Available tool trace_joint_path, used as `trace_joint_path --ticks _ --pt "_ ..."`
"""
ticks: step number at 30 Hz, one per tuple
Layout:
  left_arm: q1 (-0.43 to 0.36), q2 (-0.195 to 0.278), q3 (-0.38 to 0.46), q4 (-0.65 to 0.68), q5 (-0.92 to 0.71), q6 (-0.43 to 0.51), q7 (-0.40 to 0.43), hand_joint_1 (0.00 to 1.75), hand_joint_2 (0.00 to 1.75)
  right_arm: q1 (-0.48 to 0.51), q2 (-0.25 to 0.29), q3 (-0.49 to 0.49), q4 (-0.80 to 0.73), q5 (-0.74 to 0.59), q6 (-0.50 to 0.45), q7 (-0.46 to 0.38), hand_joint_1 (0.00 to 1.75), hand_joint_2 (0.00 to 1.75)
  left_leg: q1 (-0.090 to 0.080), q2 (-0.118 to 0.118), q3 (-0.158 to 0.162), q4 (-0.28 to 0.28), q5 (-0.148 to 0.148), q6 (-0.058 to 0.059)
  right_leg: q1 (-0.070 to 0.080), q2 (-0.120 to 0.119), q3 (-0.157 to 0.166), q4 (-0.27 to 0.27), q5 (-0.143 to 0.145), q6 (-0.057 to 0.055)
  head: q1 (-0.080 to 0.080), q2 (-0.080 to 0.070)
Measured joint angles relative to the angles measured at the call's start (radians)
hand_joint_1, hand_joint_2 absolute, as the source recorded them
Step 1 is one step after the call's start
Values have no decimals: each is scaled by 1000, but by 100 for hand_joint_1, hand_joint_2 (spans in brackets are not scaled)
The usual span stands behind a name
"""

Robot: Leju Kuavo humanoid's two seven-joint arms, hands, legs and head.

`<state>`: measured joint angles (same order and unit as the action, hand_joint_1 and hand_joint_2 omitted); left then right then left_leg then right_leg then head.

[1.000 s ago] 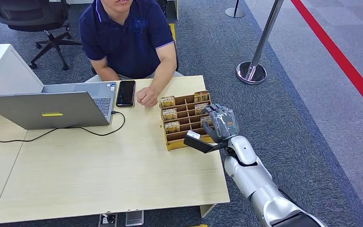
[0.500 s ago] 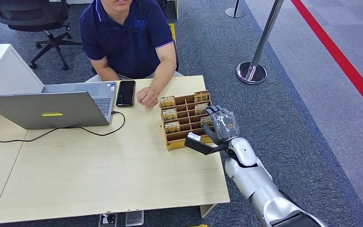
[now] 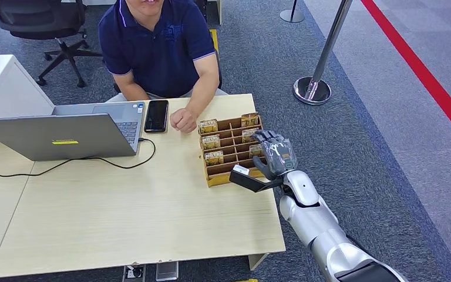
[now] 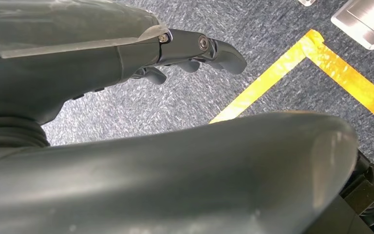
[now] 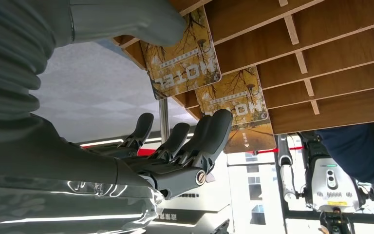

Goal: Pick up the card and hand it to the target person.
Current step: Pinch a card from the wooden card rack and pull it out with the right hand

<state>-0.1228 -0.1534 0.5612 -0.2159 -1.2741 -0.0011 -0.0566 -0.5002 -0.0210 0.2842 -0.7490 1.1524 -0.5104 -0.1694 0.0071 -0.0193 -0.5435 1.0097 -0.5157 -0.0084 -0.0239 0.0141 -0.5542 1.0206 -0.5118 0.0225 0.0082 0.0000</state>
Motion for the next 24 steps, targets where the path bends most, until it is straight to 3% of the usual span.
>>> trace_joint_path --ticks 10,24 --pt "0 0 0 0 4 0 -1 0 0 -4 2 1 15 18 9 14 111 175 0 0 0 0 0 0 0 0 0 0 0 0 0 0" --pt "0 -1 0 0 8 -1 -11 0 0 -13 2 3 23 43 23 34 143 175 0 0 0 0 1 0 0 0 0 0 1 1 0 0"
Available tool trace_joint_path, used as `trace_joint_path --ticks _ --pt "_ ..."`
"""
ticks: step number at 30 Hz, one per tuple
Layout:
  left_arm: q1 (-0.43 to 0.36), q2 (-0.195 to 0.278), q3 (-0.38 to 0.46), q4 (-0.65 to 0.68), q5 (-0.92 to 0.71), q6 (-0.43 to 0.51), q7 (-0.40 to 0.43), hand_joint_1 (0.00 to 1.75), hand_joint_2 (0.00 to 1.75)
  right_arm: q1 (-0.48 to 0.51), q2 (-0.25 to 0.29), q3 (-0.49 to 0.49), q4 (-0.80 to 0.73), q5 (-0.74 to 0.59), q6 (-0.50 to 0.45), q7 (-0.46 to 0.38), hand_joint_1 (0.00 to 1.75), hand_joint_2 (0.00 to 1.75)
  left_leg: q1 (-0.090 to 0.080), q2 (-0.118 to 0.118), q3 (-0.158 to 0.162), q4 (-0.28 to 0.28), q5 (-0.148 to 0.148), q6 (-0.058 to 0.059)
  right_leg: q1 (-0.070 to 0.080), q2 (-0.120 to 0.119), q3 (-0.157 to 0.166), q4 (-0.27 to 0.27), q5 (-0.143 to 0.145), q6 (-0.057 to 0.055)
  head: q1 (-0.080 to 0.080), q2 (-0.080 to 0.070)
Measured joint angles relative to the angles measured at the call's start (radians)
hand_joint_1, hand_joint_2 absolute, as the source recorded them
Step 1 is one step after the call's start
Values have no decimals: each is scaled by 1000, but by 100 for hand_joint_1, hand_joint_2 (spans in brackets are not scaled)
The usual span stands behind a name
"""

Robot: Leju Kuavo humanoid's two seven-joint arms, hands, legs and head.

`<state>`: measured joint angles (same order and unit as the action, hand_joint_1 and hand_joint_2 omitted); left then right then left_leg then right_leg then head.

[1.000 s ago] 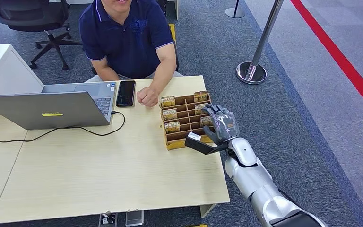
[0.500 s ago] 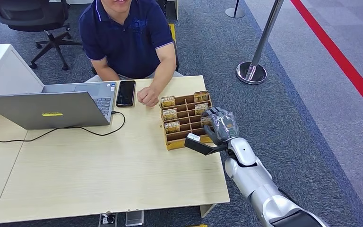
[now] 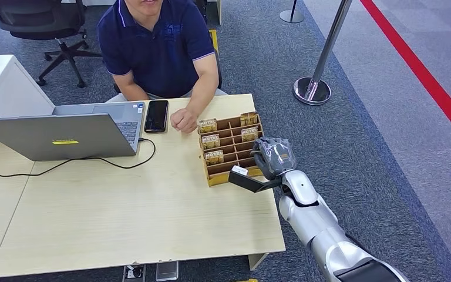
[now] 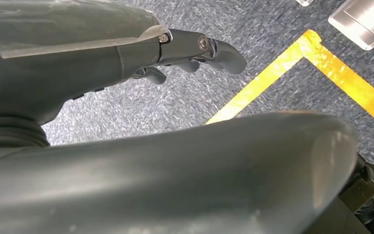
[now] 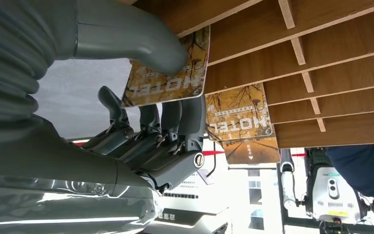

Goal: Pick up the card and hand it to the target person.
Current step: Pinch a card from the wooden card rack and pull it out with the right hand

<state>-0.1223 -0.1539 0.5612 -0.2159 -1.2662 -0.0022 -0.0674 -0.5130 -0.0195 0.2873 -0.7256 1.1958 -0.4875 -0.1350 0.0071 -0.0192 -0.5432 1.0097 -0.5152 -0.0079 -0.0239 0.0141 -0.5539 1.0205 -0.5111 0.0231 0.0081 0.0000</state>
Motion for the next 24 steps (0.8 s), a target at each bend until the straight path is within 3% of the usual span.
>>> trace_joint_path --ticks 4,9,24 --pt "0 -1 -5 0 -4 17 -40 0 175 -2 0 0 0 0 0 -2 162 175 0 0 0 0 0 0 0 0 0 0 0 0 0 0" --pt "0 -1 -20 0 -13 26 -43 0 175 -6 0 0 3 -2 -4 -15 175 175 0 0 0 0 0 0 0 0 0 0 0 0 0 0" --pt "-1 -1 -31 0 -10 31 -28 0 175 -17 4 -2 23 -8 -11 -27 175 175 0 0 0 0 0 0 0 0 0 0 0 0 0 0"
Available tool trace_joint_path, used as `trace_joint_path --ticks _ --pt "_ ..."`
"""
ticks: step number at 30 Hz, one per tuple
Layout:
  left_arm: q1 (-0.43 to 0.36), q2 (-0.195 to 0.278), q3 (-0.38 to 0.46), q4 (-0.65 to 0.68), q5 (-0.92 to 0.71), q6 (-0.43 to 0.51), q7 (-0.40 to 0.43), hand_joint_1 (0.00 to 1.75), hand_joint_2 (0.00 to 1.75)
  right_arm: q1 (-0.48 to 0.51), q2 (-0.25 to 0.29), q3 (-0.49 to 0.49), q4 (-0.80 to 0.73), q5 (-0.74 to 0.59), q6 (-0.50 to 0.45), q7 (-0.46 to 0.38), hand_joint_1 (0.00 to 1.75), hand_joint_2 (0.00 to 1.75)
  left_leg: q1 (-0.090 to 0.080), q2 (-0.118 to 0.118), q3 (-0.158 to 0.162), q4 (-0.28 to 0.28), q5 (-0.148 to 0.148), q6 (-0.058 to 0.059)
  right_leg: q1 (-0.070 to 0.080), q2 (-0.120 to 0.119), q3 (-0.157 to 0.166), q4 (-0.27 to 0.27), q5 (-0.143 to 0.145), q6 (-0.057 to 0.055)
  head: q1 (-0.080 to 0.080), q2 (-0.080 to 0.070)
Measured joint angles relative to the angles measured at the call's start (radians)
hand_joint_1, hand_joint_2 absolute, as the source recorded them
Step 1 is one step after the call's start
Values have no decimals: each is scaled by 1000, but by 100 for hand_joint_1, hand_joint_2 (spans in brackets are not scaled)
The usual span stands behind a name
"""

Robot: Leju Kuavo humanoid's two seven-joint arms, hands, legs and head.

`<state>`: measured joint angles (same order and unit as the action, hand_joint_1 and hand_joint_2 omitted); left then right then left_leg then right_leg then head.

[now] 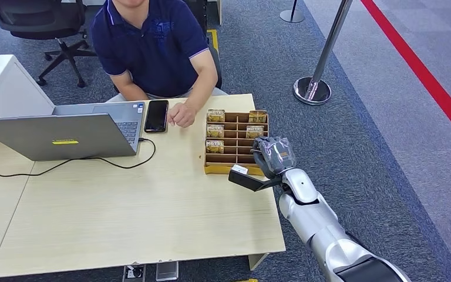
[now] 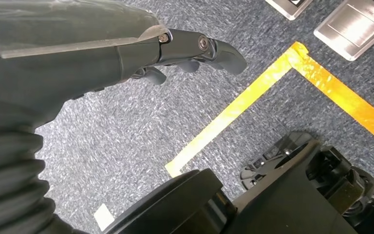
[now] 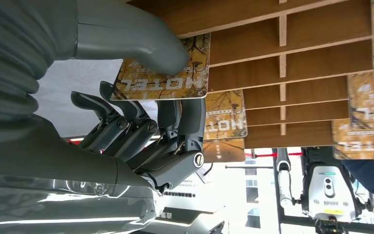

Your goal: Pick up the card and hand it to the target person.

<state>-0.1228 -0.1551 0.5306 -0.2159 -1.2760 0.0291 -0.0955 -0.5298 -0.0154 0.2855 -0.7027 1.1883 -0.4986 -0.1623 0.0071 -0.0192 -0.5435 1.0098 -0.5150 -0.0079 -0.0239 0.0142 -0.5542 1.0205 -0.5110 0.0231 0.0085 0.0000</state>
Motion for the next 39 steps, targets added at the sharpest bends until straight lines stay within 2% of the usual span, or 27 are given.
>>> trace_joint_path --ticks 9,24,39 --pt "-3 0 0 0 1 -5 -3 0 175 5 1 -4 -16 -30 -13 -20 175 175 0 0 0 0 0 0 0 0 0 0 0 0 0 0" --pt "-6 0 0 0 9 -2 -5 0 175 11 -2 -19 -148 -66 -16 -49 175 175 0 0 0 0 0 0 0 0 0 0 0 0 0 0" --pt "-5 0 0 0 15 2 -16 0 175 -35 0 -12 -269 -109 -16 -77 175 175 0 0 0 0 0 0 0 0 0 0 0 0 0 0"
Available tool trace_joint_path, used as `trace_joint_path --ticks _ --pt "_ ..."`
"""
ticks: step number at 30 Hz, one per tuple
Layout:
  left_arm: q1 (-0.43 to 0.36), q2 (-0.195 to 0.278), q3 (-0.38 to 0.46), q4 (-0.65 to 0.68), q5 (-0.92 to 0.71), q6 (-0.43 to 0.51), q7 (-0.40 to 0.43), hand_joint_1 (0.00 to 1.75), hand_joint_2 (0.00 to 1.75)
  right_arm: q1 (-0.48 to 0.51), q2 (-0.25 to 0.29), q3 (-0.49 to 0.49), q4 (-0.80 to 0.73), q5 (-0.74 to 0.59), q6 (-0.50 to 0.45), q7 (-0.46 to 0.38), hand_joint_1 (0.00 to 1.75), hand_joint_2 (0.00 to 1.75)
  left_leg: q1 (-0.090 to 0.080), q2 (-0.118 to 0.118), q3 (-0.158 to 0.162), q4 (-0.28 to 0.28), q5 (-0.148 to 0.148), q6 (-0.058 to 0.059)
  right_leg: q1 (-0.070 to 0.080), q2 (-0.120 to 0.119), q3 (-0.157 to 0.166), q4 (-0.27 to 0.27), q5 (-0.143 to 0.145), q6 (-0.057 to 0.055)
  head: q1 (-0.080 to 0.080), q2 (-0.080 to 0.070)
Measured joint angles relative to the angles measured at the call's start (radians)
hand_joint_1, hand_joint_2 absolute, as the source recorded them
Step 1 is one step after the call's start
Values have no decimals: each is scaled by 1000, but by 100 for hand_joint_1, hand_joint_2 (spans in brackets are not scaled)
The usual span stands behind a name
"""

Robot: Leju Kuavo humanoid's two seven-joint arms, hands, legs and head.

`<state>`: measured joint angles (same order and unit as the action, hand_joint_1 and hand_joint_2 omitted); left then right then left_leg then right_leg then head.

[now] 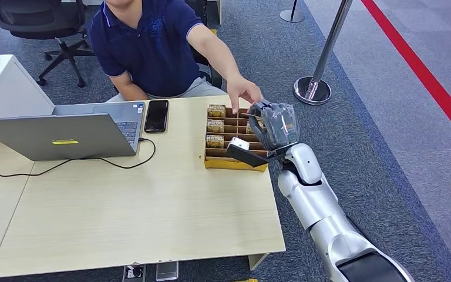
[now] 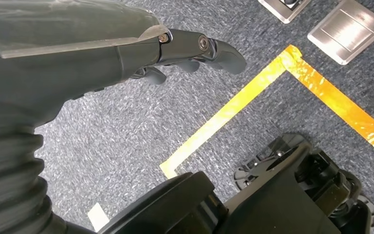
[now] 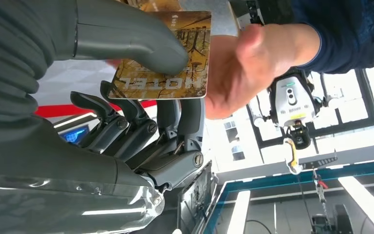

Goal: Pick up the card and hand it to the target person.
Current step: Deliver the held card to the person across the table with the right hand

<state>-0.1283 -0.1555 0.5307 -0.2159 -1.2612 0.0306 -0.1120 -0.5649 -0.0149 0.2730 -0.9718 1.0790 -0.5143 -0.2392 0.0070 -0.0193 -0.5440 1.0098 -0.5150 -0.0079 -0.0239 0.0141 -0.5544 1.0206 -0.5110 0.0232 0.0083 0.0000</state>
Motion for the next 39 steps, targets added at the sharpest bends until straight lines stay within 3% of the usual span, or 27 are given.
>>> trace_joint_path --ticks 11,12,15,16,18,22,39 --pt "-3 -2 -14 0 -17 -10 2 0 175 -10 10 7 -9 -15 2 -7 175 175 0 0 0 0 0 0 0 0 0 0 0 0 0 0" --pt "-3 -2 -15 0 -17 -10 2 0 175 -10 12 8 -9 -16 1 -8 164 175 0 0 0 0 0 0 0 0 0 0 0 0 0 0" --pt "-4 -2 -15 0 -12 -12 -1 0 44 -12 16 11 -9 -19 1 -8 34 175 0 0 -1 0 0 0 0 0 0 0 0 0 0 0" --pt "-3 -2 -15 0 -10 -11 -3 0 0 -13 17 11 -9 -20 1 -9 0 175 0 0 -1 0 0 0 0 0 0 0 0 0 0 0" --pt "-4 -2 -14 0 -6 -8 -3 0 0 -15 18 12 -9 -21 1 -11 0 175 0 0 -1 0 0 0 0 0 0 0 0 0 0 0" --pt "-4 -2 -14 0 -4 -1 1 0 0 -21 20 13 -8 -24 -2 -14 0 0 0 0 -1 0 0 0 0 0 0 0 0 0 0 0" --pt "-5 -2 -14 0 -7 6 10 0 0 -27 19 12 -3 -33 -21 -13 0 0 0 0 0 0 0 0 0 0 0 0 0 0 0 0"
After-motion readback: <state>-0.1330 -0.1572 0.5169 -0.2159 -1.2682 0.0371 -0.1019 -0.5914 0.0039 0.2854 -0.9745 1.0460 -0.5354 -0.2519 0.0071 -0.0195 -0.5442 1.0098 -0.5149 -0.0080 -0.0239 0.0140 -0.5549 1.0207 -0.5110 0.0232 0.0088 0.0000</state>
